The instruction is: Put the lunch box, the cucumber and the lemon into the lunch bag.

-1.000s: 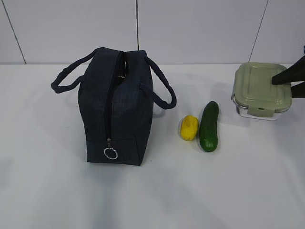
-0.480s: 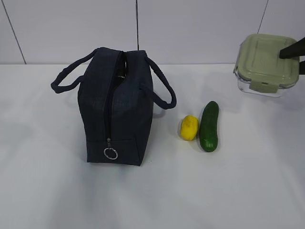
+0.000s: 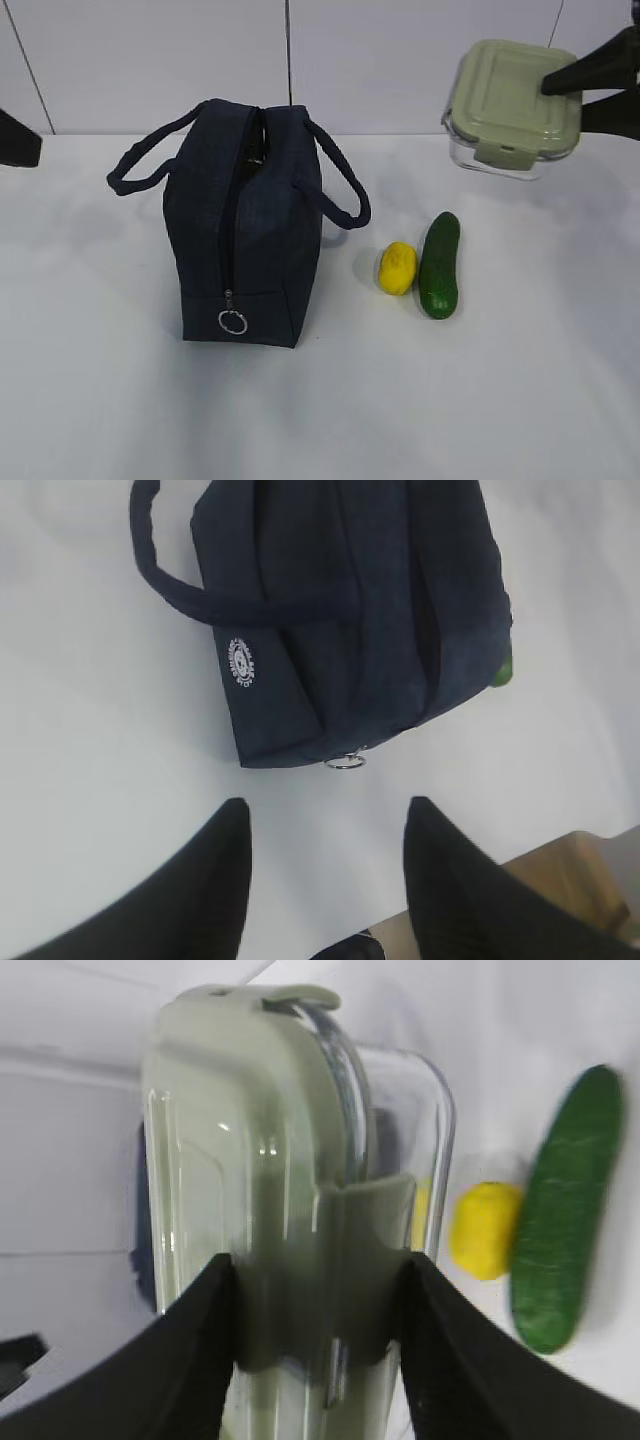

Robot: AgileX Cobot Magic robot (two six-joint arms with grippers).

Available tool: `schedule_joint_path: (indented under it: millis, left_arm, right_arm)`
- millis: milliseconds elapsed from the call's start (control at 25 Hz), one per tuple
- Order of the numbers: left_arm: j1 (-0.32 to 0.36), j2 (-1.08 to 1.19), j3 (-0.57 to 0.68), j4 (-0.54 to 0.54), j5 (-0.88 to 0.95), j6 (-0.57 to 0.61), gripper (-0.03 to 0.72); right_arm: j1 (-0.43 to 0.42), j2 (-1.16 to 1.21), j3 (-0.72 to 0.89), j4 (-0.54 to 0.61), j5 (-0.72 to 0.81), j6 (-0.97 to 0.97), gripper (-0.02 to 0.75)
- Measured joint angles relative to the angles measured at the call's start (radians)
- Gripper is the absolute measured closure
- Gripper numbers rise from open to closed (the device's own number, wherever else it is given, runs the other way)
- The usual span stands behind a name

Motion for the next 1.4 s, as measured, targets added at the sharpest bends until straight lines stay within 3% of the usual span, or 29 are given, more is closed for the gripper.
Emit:
schedule_joint_path:
  millis: [280,440,800,1200,1400]
  left_arm:
    - [0.0,0.183,-0.11,-0.047,0.033,0.066,0.327]
    - [-0.015,0.265,-0.132,-0.129,-0.006,0.14,0.325]
    - [-0.141,0.458,-0.223,-0.151,-0.11,0.2,0.324]
    - [-0.143,0.619,-0.388,-0.153,-0.096,0.204,0.324]
    - [-0.143,0.684,-0.406,-0.153,-0.08,0.204,0.348]
  right_arm:
    - [0.107,0.0,0.002,0.079,0.002,-0.013,0.367]
    - [0.143,0.0,0.007,0.112,0.0,-0.034,0.367]
    - [0.231,0.0,0.008,0.203,0.0,-0.075,0.367]
    - [0.24,0.0,0.008,0.207,-0.003,-0.086,0.367]
    - [0.24,0.0,0.008,0.207,-0.003,-0.088,0.367]
